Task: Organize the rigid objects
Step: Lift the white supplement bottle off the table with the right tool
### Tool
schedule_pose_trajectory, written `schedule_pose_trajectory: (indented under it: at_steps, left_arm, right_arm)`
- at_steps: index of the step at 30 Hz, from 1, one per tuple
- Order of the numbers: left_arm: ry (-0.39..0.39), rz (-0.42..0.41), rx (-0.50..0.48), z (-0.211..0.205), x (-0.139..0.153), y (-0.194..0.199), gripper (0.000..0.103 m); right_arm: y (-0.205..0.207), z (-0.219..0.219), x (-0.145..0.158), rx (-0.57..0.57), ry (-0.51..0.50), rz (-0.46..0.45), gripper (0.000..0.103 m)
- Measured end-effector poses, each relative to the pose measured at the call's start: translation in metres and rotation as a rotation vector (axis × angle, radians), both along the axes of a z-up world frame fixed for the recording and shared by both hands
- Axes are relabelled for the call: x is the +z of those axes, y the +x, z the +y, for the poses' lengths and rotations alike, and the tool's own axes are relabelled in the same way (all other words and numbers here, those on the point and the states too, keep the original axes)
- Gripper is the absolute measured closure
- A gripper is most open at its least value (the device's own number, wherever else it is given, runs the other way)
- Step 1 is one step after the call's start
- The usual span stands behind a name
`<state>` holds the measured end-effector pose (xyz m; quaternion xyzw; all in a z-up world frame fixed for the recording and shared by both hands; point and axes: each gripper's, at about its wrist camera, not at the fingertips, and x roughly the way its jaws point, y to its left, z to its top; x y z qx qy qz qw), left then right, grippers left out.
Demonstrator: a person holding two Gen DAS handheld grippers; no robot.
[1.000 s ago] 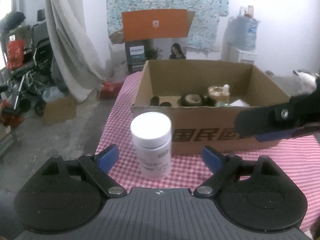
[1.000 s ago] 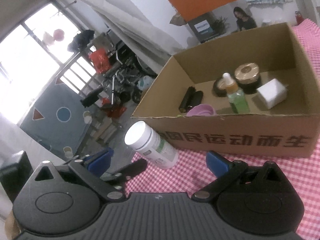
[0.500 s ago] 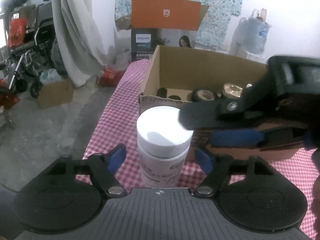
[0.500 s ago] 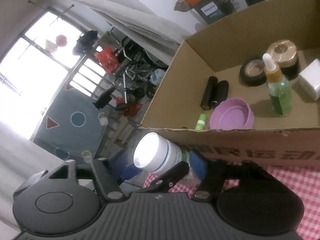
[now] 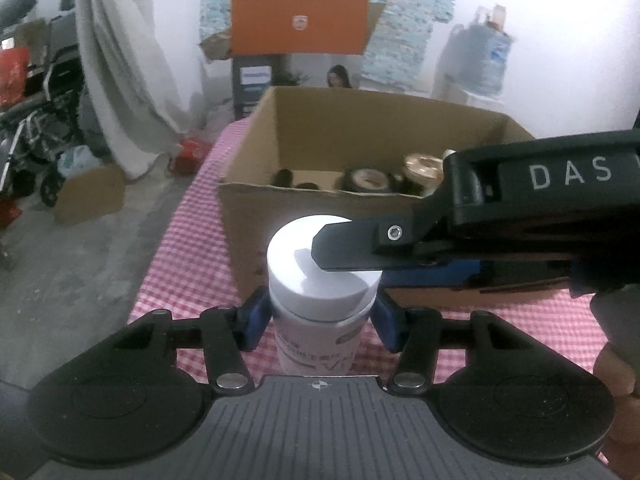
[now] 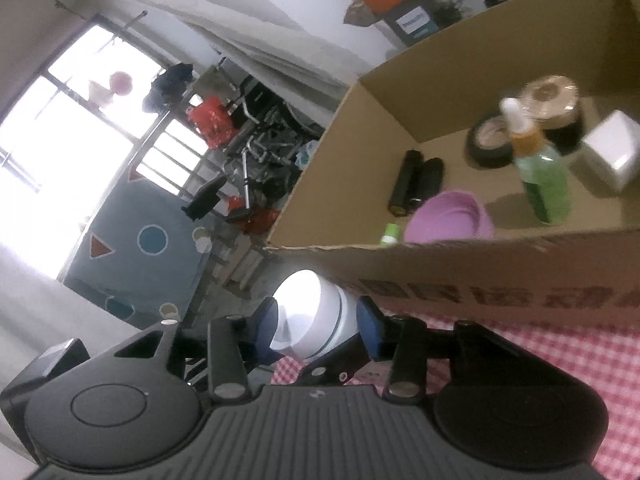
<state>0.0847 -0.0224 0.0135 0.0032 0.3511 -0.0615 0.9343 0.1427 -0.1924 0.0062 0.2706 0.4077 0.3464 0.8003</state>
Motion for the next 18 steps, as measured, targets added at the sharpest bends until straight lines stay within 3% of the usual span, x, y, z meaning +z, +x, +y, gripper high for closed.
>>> schedule_pose_trajectory:
  at_steps: [18]
  left_arm:
    - [0.006, 0.049, -0.287, -0.085, -0.005, -0.013, 0.049]
  right_arm:
    - [-0.058, -0.096, 0.0, -0.199, -0.032, 0.005, 0.055]
